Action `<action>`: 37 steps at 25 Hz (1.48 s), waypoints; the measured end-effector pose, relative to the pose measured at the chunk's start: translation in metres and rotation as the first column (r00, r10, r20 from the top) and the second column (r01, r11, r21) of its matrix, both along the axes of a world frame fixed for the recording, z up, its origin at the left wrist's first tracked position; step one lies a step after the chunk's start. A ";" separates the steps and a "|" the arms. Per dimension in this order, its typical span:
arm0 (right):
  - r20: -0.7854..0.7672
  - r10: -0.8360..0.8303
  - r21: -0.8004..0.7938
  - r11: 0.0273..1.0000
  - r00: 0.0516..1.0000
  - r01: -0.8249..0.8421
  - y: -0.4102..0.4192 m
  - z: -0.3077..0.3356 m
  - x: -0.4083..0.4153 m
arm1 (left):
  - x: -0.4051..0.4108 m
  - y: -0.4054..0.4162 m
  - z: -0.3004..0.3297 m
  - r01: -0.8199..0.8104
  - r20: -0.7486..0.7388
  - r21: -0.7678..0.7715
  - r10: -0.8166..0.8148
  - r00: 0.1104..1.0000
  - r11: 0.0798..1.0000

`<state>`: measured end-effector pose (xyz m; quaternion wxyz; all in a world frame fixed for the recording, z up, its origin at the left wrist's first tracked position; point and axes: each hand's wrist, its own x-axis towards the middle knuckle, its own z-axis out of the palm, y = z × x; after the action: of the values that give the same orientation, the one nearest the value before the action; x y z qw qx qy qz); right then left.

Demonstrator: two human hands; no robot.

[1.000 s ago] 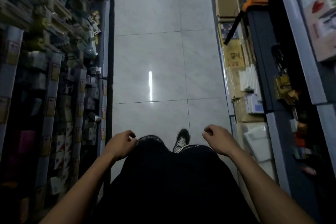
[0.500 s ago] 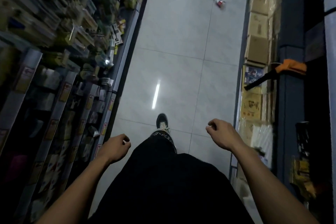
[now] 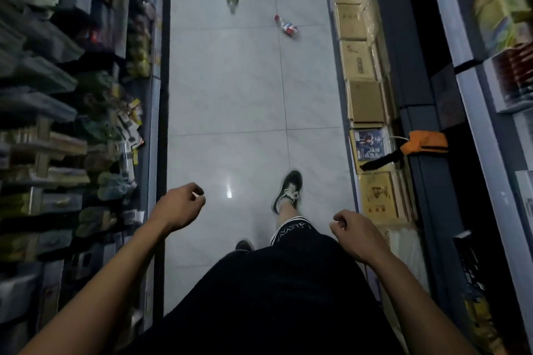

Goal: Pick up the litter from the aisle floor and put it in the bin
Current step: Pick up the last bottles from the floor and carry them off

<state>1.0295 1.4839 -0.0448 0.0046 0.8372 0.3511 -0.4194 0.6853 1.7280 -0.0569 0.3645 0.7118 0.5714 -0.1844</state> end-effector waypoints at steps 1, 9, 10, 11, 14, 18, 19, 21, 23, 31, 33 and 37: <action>-0.003 -0.002 -0.002 1.000 1.000 0.002 0.022 -0.006 0.021 | 0.020 0.023 -0.004 -0.002 -0.005 -0.003 0.002 1.000 1.000; -0.033 0.165 0.023 0.986 0.986 -0.164 0.243 0.000 0.172 | 0.122 0.131 -0.001 -0.110 -0.079 -0.063 0.105 0.991 0.992; -0.029 0.197 0.032 0.980 0.980 -0.196 0.273 0.003 0.185 | 0.127 0.142 0.000 -0.137 -0.084 -0.067 0.132 0.988 0.988; -0.025 0.215 0.032 0.976 0.976 -0.214 0.306 0.003 0.199 | 0.130 0.156 -0.001 -0.170 -0.085 -0.068 0.164 0.983 0.983; -0.020 0.262 0.042 0.964 0.965 -0.261 0.398 0.004 0.230 | 0.139 0.202 -0.006 -0.244 -0.103 -0.089 0.235 0.967 0.966; -0.025 0.282 0.042 0.959 0.959 -0.281 0.514 -0.001 0.252 | 0.160 0.303 -0.021 -0.269 -0.108 -0.106 0.258 0.960 0.957; -0.022 0.272 0.038 0.962 0.962 -0.271 0.540 -0.001 0.256 | 0.168 0.336 -0.022 -0.268 -0.102 -0.106 0.258 0.961 0.957; -0.026 0.241 0.022 0.970 0.970 -0.240 0.584 0.005 0.264 | 0.187 0.405 -0.018 -0.245 -0.097 -0.105 0.235 0.967 0.964; -0.016 0.198 0.008 0.980 0.980 -0.198 0.615 0.011 0.274 | 0.211 0.471 -0.015 -0.172 -0.082 -0.091 0.165 0.983 0.981; -0.004 -0.003 -0.029 1.000 1.000 0.003 0.720 0.016 0.348 | 0.346 0.718 0.003 0.065 -0.053 0.007 -0.065 0.996 0.998; -0.017 -0.003 -0.040 0.999 1.000 0.002 0.754 0.010 0.374 | 0.381 0.763 0.002 0.092 -0.058 0.032 -0.090 0.994 0.995; -0.030 0.043 -0.015 0.999 0.999 -0.044 0.845 0.000 0.439 | 0.438 0.816 -0.005 0.073 -0.084 0.021 -0.071 0.994 0.997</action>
<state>1.4684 2.3290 -0.0447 0.0149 0.8229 0.3659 -0.4344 1.1232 2.5445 -0.0614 0.3249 0.7281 0.5621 -0.2200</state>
